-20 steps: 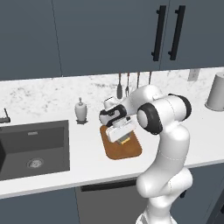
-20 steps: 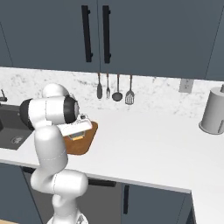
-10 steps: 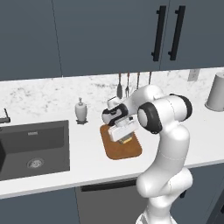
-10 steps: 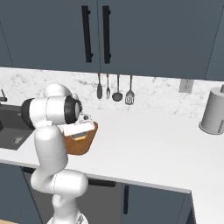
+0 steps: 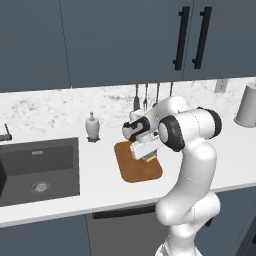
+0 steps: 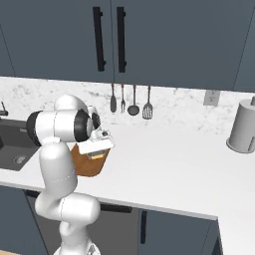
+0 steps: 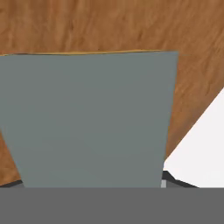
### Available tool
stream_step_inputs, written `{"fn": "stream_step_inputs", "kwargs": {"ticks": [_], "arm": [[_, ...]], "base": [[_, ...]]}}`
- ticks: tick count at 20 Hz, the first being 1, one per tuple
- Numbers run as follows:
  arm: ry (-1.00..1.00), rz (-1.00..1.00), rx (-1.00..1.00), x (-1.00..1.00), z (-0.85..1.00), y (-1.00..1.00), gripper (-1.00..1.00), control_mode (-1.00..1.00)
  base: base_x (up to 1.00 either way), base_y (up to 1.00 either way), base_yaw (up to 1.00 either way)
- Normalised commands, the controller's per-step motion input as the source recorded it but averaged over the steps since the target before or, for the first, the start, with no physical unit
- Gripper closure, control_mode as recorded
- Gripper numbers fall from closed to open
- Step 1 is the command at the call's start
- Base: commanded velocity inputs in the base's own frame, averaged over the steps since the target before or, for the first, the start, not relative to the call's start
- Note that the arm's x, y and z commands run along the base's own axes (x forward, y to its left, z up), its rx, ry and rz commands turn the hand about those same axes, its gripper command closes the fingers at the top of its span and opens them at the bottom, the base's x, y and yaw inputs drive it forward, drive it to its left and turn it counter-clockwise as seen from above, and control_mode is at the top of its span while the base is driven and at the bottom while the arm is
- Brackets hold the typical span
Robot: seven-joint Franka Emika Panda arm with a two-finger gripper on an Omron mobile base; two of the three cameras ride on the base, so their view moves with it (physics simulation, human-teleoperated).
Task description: Pick up the sponge from the counter and clean the cutting board by briefly scrubbing or pressing down on the cutting board. Once finished, release the sponge.
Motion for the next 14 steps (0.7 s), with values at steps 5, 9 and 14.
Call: {"fn": "stream_step_inputs", "kwargs": {"ticks": [5, 9, 14], "arm": [[0.0, 0.0, 0.0, 0.0, -0.15, -0.85, 1.0, -1.0], [0.0, 0.0, 0.0, 0.01, -0.52, -0.24, 1.0, -1.0], [-0.02, 0.0, -0.01, 0.16, -0.42, 0.0, 1.0, -1.0]], "base": [[0.0, 0.0, 0.0], [0.0, 0.0, 0.0], [0.0, 0.0, 0.0]]}}
